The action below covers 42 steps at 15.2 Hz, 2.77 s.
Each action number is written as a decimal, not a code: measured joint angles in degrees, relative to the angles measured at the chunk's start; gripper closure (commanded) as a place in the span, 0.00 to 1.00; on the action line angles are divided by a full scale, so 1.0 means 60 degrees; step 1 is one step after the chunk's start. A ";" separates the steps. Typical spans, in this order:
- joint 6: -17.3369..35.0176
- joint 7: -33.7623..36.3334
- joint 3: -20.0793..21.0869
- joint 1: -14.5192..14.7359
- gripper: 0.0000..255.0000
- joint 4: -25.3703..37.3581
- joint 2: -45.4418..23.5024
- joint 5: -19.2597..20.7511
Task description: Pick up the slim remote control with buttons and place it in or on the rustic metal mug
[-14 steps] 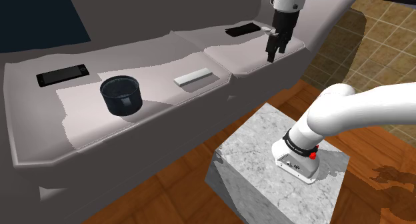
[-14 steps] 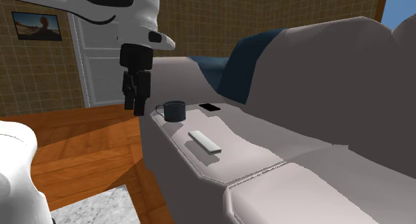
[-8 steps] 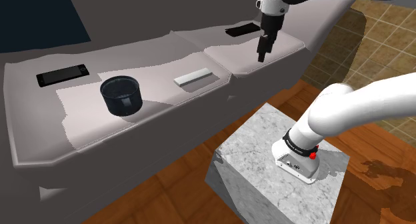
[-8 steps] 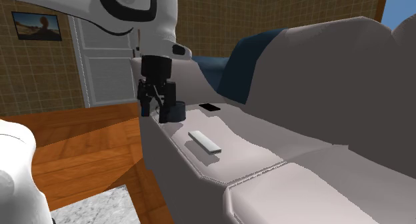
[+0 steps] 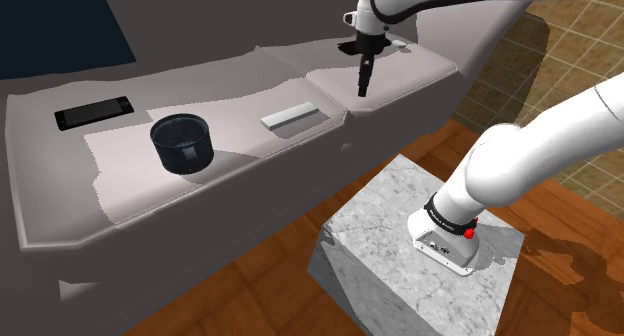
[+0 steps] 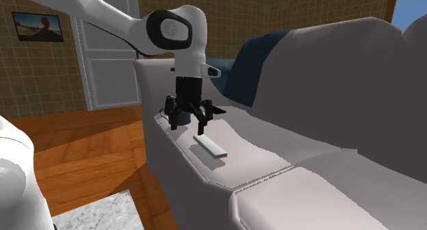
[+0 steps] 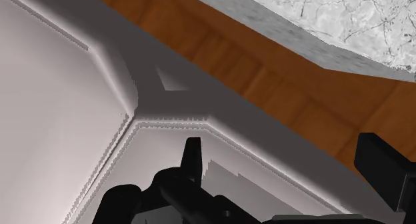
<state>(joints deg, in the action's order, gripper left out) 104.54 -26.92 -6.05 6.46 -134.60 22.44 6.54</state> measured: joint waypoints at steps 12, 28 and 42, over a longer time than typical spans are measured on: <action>0.2132 -0.4207 -0.0028 0.0962 0.00 0.1965 -0.3688 -0.0760; 0.3557 -0.6331 0.0489 0.1270 0.00 0.3044 -0.6017 -0.1260; 0.3532 -0.6333 0.0498 0.1276 1.00 0.3079 -0.6017 -0.1267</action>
<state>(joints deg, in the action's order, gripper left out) 125.74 -64.92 -3.06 14.12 -116.12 -13.66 -1.06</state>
